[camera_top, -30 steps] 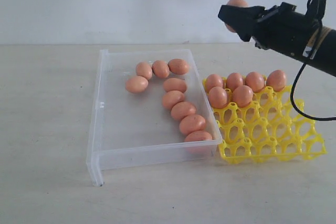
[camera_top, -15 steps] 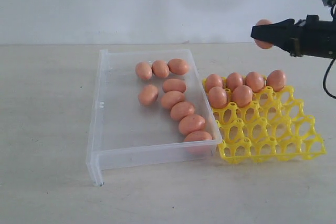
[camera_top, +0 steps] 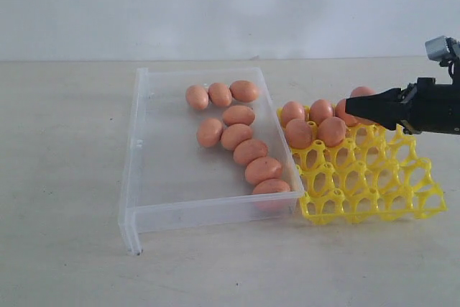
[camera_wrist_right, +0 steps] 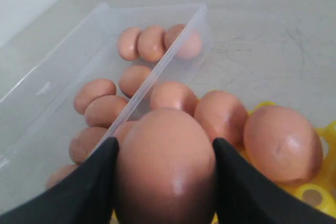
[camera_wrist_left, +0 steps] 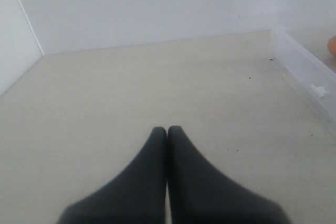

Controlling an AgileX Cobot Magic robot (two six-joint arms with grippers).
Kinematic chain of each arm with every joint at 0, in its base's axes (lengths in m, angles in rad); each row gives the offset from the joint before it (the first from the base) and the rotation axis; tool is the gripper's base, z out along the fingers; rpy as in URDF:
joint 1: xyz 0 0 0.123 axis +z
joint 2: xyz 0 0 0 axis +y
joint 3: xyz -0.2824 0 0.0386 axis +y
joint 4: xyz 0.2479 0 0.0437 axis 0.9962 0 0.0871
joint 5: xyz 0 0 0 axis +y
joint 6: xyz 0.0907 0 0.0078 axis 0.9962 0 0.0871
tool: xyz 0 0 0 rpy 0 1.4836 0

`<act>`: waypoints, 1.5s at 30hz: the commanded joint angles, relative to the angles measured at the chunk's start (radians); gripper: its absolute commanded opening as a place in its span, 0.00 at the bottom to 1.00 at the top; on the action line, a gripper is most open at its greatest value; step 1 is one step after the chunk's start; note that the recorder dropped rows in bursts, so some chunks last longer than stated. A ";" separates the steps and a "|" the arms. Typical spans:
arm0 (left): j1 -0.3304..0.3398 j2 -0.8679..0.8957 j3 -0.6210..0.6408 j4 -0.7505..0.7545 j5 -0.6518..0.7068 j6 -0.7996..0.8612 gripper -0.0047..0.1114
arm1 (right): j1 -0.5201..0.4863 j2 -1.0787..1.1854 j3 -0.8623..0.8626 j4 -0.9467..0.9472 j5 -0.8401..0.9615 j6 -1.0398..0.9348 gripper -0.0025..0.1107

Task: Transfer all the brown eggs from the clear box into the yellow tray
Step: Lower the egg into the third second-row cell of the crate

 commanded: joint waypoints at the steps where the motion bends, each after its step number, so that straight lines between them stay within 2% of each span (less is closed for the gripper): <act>1: -0.004 0.003 0.000 0.002 -0.003 -0.004 0.00 | 0.003 -0.011 0.005 0.043 0.061 -0.052 0.02; 6: -0.004 0.003 0.000 0.002 -0.003 -0.004 0.00 | 0.057 0.005 0.005 0.042 0.260 -0.078 0.02; 11: -0.004 0.003 0.000 0.002 -0.003 -0.004 0.00 | 0.089 0.007 0.005 0.058 0.241 -0.132 0.02; 21: -0.004 0.003 0.000 0.002 -0.003 -0.004 0.00 | 0.090 0.007 0.005 0.128 0.248 -0.143 0.02; 37: -0.004 0.003 0.000 0.002 -0.003 -0.004 0.00 | 0.096 0.007 0.005 0.121 0.289 -0.151 0.03; 40: -0.004 0.003 0.000 0.002 -0.003 -0.004 0.00 | 0.096 0.007 0.005 0.121 0.273 -0.151 0.12; 45: -0.004 0.003 0.000 0.002 -0.003 -0.004 0.00 | 0.096 0.007 0.005 0.122 0.255 -0.151 0.42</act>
